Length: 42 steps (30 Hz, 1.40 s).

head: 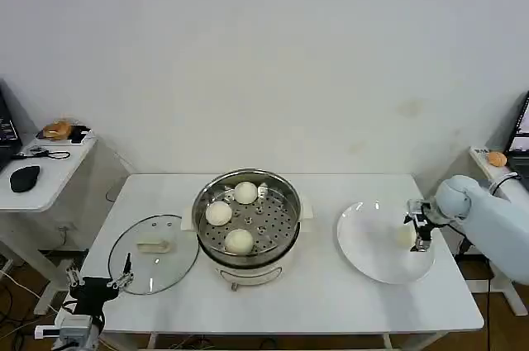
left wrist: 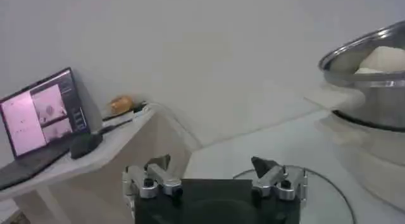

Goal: Take steamed baozi put them in steamer then cover it.

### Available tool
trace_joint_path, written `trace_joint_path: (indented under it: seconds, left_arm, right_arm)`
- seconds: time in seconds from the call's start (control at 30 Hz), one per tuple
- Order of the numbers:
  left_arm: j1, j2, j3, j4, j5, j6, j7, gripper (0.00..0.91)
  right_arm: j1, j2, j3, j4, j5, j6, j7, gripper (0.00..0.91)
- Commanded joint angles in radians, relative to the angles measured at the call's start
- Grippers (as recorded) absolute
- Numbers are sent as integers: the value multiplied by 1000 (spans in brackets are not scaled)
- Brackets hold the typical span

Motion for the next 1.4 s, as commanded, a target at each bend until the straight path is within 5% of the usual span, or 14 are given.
trace_joint_path:
  seconds: [0.03,0.27,0.7,1.07,1.4]
  left_arm:
    - [1,8,-8,-6,-11,4,2,907]
    - [9,24,-27,-20,-33,12,4,907]
    - [21,51,-28,-43,-144,53,14,907]
    - [7,50,18,-31,-176,54,15,907]
    - [-4,45,27,-56,-167,57,14,907]
  right_arm:
    - [-5,42,16,-57,-47,-2,-7,776]
    - [-7,37,24,-54,-50,-5,-27,665]
    - [55,-31,-21,47,29,-37,-58,635]
    - [342,-116,-226,319,237,-129,-63,635]
    - [719,24,-505,407,444,-210,-16,645]
